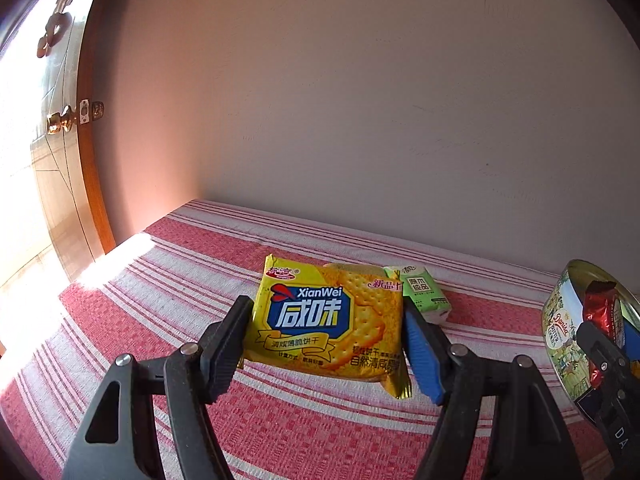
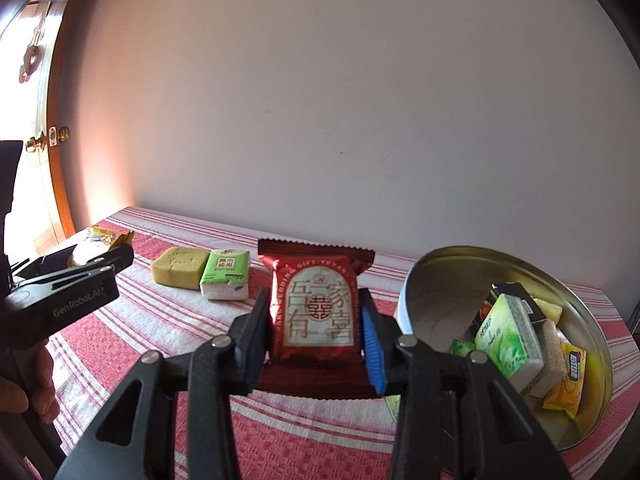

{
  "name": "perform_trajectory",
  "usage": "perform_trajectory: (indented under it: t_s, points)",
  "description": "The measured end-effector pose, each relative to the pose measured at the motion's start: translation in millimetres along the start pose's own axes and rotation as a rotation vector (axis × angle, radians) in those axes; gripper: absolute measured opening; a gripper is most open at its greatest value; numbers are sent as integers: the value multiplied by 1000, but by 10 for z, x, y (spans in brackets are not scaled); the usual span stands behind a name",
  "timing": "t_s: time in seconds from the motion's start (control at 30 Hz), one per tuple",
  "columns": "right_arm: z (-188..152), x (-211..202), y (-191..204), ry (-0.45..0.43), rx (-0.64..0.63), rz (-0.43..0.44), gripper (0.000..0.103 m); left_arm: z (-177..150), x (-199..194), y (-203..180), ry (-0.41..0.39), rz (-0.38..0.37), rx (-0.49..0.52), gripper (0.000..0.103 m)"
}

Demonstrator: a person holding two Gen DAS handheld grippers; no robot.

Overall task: Organize objects
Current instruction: 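Carry the XianWei pack and red mooncake pack over the tin and release both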

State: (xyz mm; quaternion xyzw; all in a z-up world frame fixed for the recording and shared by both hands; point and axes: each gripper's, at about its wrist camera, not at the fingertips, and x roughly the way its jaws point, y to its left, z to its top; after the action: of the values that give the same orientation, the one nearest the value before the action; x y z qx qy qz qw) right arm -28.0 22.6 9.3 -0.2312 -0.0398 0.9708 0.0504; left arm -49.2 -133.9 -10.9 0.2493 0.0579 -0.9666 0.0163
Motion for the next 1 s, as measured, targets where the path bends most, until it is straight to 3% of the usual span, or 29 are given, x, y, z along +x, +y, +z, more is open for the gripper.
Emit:
perform_trajectory:
  t_s: [0.57,0.7,1.0]
  points:
    - [-163,-396,-570,-5,50,23,41,-281,-342,-208,4,-11,-53,73]
    - [-177,-473,-724,-30,76,78,41,-355,-429,-401,19,-29,-49,73]
    - [-216,-596,-1192,-53,127,57,41,-417,-601,-926,-21,-78,31,73]
